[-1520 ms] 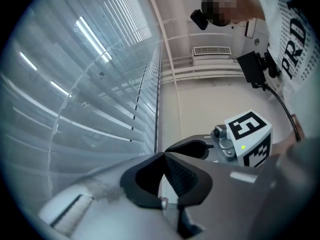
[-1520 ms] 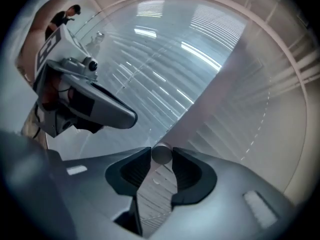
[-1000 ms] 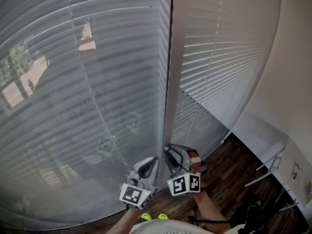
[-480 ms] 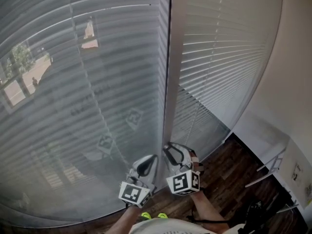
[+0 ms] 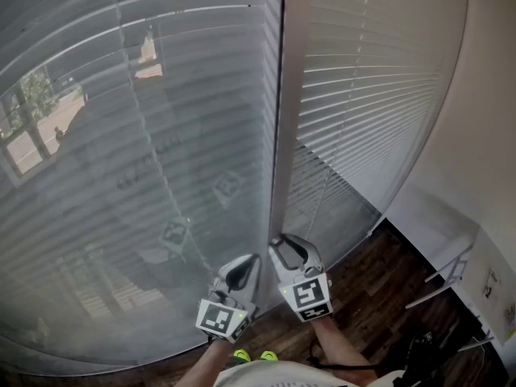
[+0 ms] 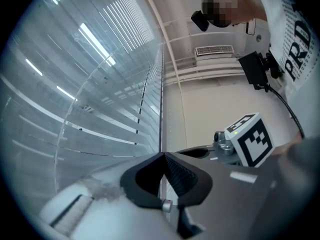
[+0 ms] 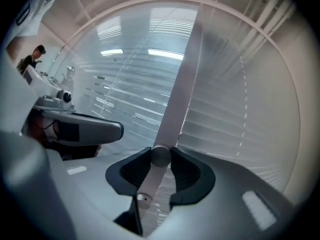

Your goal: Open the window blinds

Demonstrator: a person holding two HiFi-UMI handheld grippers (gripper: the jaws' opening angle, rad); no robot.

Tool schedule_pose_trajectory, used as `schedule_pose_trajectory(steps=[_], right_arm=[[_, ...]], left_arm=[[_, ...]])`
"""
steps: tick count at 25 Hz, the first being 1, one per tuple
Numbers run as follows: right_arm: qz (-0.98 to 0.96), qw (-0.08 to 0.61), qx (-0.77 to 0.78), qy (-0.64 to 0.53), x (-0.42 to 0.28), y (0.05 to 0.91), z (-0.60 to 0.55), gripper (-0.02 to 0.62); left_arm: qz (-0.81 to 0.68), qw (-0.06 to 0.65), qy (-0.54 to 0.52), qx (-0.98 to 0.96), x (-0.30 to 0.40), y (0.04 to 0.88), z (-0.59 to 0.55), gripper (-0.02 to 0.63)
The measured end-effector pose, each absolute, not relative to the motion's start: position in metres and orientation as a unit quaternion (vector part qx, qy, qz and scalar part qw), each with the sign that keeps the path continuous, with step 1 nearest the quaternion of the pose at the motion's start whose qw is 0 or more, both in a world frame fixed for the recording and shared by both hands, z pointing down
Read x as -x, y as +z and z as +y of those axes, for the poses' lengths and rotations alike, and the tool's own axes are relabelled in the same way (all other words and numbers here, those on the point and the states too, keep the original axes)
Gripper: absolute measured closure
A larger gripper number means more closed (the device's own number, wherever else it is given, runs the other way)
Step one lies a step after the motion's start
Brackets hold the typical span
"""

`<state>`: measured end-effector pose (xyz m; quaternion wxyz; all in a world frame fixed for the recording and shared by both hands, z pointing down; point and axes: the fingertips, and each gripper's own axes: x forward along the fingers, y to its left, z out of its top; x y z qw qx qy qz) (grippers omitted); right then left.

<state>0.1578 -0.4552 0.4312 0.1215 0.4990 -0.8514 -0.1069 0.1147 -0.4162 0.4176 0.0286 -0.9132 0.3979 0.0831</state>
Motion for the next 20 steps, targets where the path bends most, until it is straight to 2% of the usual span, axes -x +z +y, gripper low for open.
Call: schedule_pose_trajectory(steps=[8, 20], right_arm=[[-0.861, 0.055, -0.505, -0.029, -0.1624, 0.4298, -0.4571, 0.468], [-0.860, 0.045, -0.508, -0.013, -0.1624, 0.4316, -0.4583, 0.465]], left_arm=[[0.396, 0.025, 0.088, 0.913, -0.1145, 0.4186, -0.4153, 0.612], [0.395, 0.024, 0.084, 0.915, -0.1147, 0.4185, -0.4153, 0.612]])
